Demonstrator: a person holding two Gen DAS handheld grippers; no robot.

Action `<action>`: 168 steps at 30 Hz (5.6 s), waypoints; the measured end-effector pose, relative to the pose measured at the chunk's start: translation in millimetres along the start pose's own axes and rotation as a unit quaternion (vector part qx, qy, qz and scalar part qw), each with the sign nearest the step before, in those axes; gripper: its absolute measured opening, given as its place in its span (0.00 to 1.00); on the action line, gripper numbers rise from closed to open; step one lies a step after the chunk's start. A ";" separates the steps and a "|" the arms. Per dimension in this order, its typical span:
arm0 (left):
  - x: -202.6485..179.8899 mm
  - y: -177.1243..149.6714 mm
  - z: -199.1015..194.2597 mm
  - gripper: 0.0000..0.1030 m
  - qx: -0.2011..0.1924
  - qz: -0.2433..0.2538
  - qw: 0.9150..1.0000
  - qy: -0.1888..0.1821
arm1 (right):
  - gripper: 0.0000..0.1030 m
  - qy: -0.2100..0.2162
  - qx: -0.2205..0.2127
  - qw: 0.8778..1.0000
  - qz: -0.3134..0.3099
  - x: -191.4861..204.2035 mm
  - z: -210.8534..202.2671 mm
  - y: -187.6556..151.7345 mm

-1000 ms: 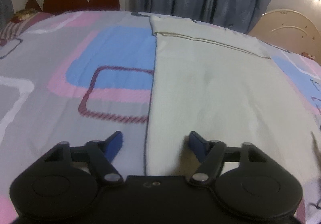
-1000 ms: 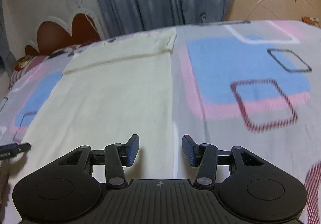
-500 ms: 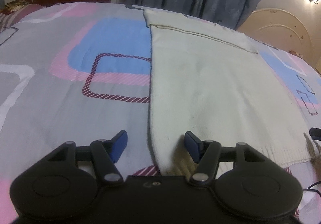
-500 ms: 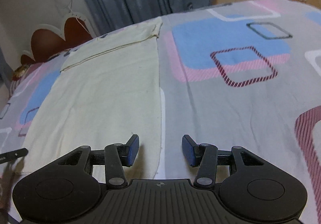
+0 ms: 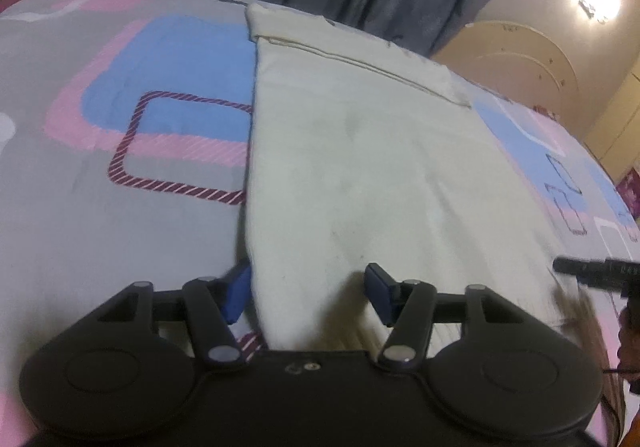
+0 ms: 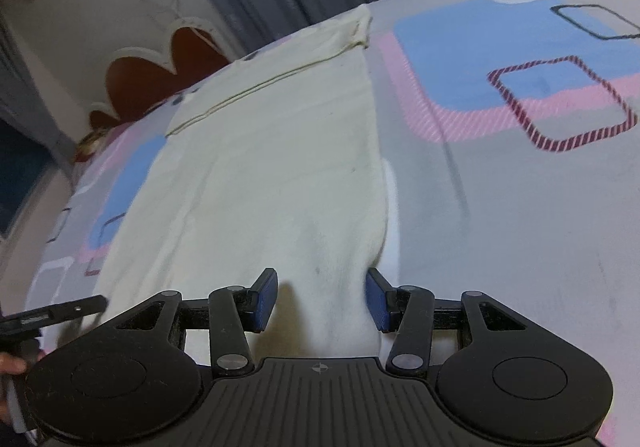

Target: Fold small clothes

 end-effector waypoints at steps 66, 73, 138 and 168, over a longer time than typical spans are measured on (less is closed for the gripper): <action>39.2 -3.6 12.1 0.13 0.004 -0.187 0.972 -0.141 | 0.18 0.183 -0.041 0.970 0.153 -25.0 -6.8 5.4; 10.1 4.0 13.0 0.08 0.009 -0.067 0.996 -0.053 | 0.02 0.081 -0.001 0.990 0.114 -24.2 3.7 12.4; 8.8 305.8 237.0 0.59 -0.089 -0.059 0.992 -0.061 | 0.54 -0.005 -0.126 0.991 -0.049 -106.2 228.3 318.1; -110.9 283.5 253.9 0.60 -0.124 0.132 0.983 0.011 | 0.47 -0.049 -0.076 0.972 -0.216 31.4 290.3 288.9</action>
Point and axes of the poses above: each gripper's, at about its wrist camera, not at the fingertips, and z roughly the way its jaws point, x to its left, y to its top, the point moved 6 cm from there along z, roughly the way its jaws point, and after that the axes turned 10 degrees about -z, right-handed, at the moved point
